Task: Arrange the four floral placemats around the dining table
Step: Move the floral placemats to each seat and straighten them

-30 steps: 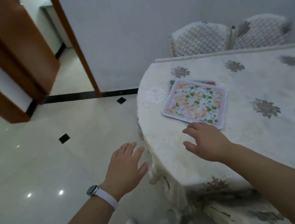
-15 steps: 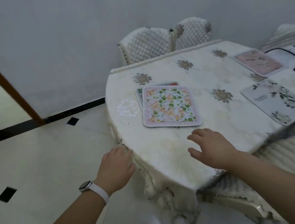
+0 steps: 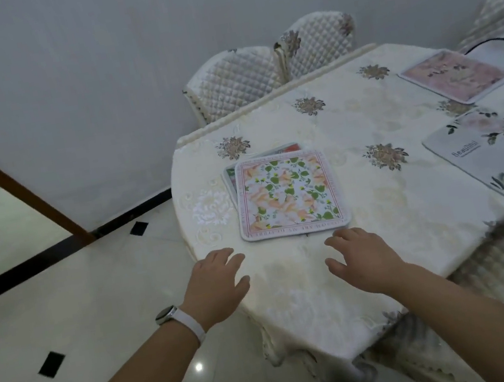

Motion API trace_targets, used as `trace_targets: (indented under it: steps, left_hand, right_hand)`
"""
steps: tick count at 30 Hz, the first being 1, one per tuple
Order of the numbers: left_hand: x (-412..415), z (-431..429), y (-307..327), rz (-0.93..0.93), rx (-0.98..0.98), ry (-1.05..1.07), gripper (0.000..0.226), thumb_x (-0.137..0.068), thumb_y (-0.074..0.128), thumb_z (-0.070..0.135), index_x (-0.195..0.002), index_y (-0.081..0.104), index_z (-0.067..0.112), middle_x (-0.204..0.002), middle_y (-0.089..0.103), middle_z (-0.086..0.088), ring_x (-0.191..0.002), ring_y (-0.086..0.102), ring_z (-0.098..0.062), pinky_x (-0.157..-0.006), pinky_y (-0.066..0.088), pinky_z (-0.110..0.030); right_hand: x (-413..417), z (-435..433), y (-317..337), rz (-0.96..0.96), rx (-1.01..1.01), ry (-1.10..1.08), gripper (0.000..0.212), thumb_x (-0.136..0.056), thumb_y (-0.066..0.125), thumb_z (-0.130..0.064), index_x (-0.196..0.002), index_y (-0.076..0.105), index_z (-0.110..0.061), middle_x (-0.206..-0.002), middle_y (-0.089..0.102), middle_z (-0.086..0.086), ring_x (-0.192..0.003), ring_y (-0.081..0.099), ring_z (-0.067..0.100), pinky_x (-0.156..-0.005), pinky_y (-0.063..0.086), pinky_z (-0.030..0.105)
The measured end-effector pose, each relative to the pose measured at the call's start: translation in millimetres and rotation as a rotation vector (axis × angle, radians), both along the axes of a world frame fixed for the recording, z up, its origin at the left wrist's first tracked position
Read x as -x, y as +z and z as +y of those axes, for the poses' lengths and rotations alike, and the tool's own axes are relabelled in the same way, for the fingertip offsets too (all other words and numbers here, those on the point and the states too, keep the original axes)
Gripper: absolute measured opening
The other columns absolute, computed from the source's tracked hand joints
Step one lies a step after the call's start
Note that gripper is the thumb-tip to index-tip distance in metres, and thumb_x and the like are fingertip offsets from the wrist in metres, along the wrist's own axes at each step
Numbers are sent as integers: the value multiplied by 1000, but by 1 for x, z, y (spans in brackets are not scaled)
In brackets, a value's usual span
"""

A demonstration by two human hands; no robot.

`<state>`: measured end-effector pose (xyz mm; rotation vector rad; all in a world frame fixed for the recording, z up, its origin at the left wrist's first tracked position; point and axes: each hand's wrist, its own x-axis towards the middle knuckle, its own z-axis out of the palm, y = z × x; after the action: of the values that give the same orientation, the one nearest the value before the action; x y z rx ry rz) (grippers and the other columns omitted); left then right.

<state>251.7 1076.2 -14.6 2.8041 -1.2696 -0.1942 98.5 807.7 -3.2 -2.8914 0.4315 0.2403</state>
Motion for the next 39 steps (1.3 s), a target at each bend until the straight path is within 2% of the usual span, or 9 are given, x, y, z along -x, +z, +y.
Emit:
trace_targets:
  steps: [5, 10, 14, 18, 22, 25, 30, 35, 39]
  left_hand:
    - [-20, -24, -4, -11, -62, 17, 56, -80, 42, 51, -117, 67, 17, -121, 66, -11, -109, 63, -32, -84, 52, -46]
    - [-37, -43, -12, -28, -143, -22, 61, -79, 38, 56, -117, 68, 18, -123, 66, -10, -117, 60, -32, -90, 50, -48]
    - [-58, -62, -26, 21, -197, -53, 79, -78, 18, 63, -137, 51, 21, -146, 47, -9, -138, 37, -30, -111, 30, -50]
    - [-86, -80, -36, 68, -226, -73, 90, -72, 6, 65, -146, 36, 25, -156, 31, -4, -146, 21, -26, -115, 19, -45]
    - [-114, -96, -49, 104, -213, -77, 79, -79, 16, 62, -145, 38, 24, -159, 26, -4, -148, 14, -28, -116, 16, -46]
    - [-131, -106, -62, 127, -238, -72, 66, -92, 28, 59, -149, 30, 26, -164, 8, -3, -149, 3, -28, -118, 9, -49]
    - [-151, -117, -79, 202, -271, -78, 72, -92, 27, 65, -154, 15, 28, -164, -5, -4, -149, -2, -31, -117, 7, -51]
    - [-159, -124, -89, 296, -261, -39, 83, -84, 21, 71, -155, 9, 29, -164, -4, -8, -149, 2, -34, -118, 11, -48]
    - [-161, -132, -95, 305, -182, -39, 79, -87, 31, 63, -152, 21, 18, -162, 9, -15, -146, 11, -39, -119, 14, -49]
  right_hand:
    - [-33, -29, -13, -1, -56, 26, 47, -94, 44, -47, -134, 51, -23, -138, 50, -2, -124, 46, 22, -96, 41, 38]
    - [-48, -49, -25, 34, -91, -5, 47, -93, 45, -46, -134, 52, -23, -135, 52, -2, -121, 47, 23, -94, 42, 38]
    - [-64, -58, -33, 67, -110, -49, 46, -93, 45, -45, -132, 51, -22, -134, 52, -1, -120, 47, 24, -94, 42, 38]
    - [-79, -65, -42, 85, -166, -186, 45, -91, 45, -42, -131, 51, -22, -129, 52, 3, -114, 49, 25, -90, 45, 39]
    - [-90, -73, -52, 119, -215, -335, 46, -91, 47, -44, -130, 50, -19, -127, 50, 7, -112, 49, 27, -86, 46, 39]
    - [-97, -79, -60, 136, -316, -520, 52, -90, 51, -43, -134, 43, -16, -129, 47, 11, -115, 48, 31, -89, 46, 41]
    - [-115, -80, -70, 105, -476, -653, 64, -89, 58, -37, -143, 33, -17, -130, 43, 11, -119, 46, 31, -94, 44, 41]
    - [-139, -87, -80, 70, -504, -810, 68, -86, 61, -35, -143, 33, -11, -135, 43, 18, -122, 44, 37, -99, 39, 46]
    - [-156, -90, -80, 60, -463, -931, 68, -85, 63, -35, -141, 34, -9, -133, 42, 19, -122, 44, 39, -98, 39, 45]
